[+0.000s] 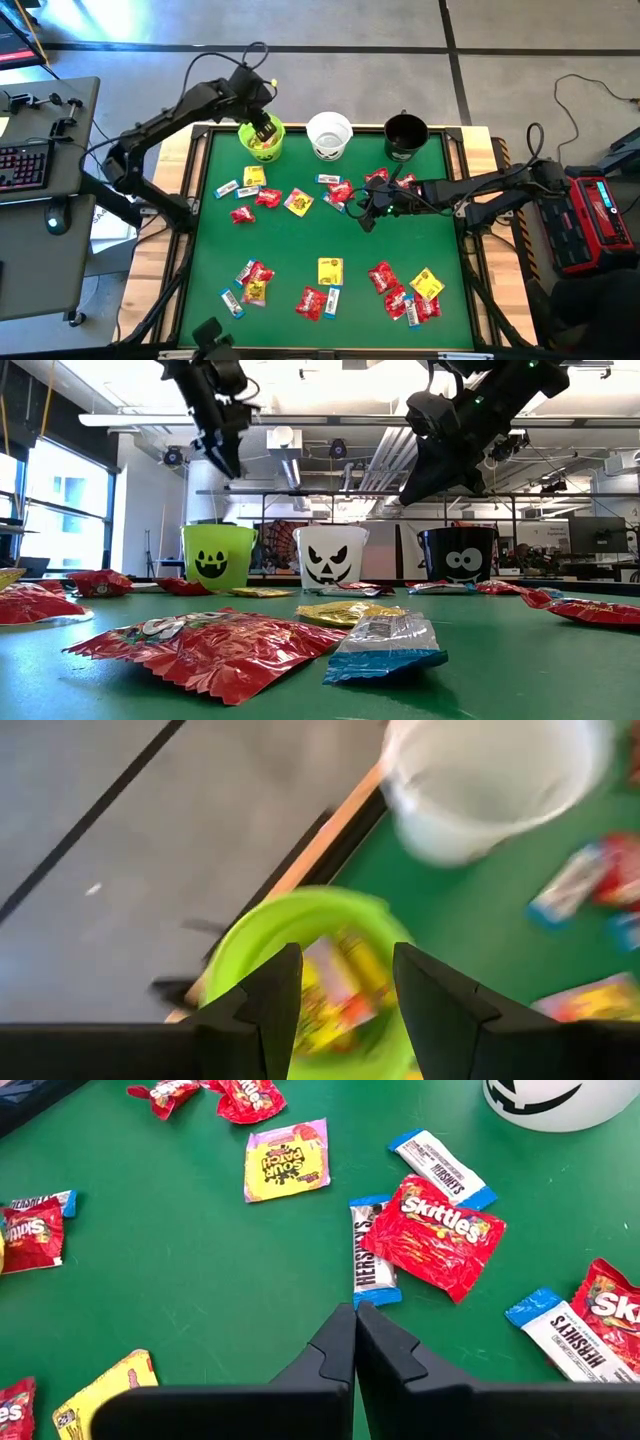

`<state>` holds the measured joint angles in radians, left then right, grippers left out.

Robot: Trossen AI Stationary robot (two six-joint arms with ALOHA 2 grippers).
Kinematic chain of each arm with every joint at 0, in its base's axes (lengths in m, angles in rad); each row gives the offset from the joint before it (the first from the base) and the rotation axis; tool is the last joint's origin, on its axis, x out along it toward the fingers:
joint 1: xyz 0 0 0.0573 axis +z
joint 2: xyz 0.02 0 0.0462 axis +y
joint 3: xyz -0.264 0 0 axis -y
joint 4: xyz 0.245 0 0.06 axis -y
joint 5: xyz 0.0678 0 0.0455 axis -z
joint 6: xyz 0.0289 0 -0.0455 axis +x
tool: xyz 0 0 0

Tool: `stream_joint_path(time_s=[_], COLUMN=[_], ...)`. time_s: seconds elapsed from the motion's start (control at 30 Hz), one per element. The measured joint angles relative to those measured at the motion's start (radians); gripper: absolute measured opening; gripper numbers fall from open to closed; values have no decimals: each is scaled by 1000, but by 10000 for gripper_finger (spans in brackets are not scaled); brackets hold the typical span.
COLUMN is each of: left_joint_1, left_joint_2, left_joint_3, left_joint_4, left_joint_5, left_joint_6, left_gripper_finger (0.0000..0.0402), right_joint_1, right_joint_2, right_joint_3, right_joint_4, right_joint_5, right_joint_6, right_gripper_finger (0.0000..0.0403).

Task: Sort candy by brand, put in halloween buckets
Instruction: Put the yellow candy into the green bucket

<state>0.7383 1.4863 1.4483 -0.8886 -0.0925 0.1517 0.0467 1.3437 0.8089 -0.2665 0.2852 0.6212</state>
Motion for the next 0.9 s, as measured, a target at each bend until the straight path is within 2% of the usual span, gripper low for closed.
stream_joint_path(time_s=[0.13, 0.33, 0.7, 0.9], left_joint_1=[-30, -83, -201, -271], left_joint_2=[-35, -55, -54, -54], left_joint_3=[-21, -72, -185, -240], left_joint_4=[98, 224, 386, 504], left_joint_5=[73, 81, 88, 100], left_joint_6=[-20, -21, -20, -28], left_gripper_finger=[152, 152, 152, 152], right_joint_1=[0, 0, 1, 43], right_joint_2=[0, 0, 0, 0], right_joint_3=[0, 0, 0, 0], right_joint_4=[0, 0, -25, -32], right_joint_5=[-4, -7, -59, -62], right_joint_6=[3, 10, 60, 80], right_gripper_finger=[0, 4, 62, 82])
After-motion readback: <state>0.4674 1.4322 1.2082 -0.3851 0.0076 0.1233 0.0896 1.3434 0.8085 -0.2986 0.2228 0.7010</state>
